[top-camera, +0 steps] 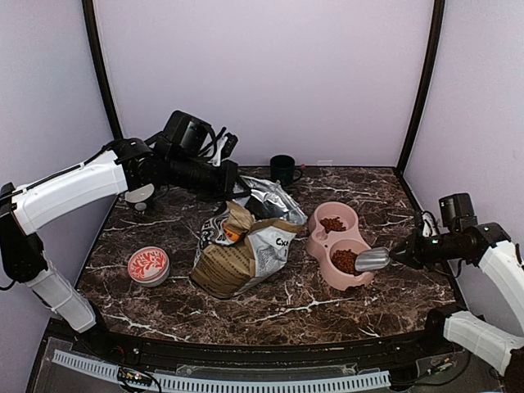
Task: Serve the pet food
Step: Place the spatula at the center of the board.
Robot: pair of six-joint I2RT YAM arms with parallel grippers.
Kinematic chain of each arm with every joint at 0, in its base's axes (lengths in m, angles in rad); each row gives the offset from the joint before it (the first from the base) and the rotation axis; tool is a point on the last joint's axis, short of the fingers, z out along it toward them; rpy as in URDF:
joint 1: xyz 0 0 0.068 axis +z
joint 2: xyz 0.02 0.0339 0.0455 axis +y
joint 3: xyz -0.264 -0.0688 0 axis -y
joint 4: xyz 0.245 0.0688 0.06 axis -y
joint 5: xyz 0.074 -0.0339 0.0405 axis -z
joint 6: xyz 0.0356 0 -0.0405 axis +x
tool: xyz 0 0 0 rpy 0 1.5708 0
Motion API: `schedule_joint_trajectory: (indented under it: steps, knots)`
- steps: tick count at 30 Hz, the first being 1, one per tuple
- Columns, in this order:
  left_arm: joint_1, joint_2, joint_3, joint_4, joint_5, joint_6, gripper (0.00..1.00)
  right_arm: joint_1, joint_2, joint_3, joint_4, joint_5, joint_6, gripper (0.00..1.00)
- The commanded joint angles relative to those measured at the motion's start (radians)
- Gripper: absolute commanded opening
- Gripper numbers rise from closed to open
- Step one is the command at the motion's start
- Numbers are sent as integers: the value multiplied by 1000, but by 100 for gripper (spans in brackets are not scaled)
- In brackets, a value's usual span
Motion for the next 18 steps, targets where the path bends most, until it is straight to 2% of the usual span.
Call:
schedule_joint_trajectory:
  steps: [1, 8, 18]
  knots:
    - [7, 8, 14, -57, -4, 16, 0, 73, 31, 71, -17, 84, 2, 0]
    - [7, 9, 13, -60, -8, 17, 0, 178, 96, 139, -64, 185, 32, 0]
    - [8, 2, 11, -65, -12, 17, 0, 213, 102, 141, -48, 217, 56, 0]
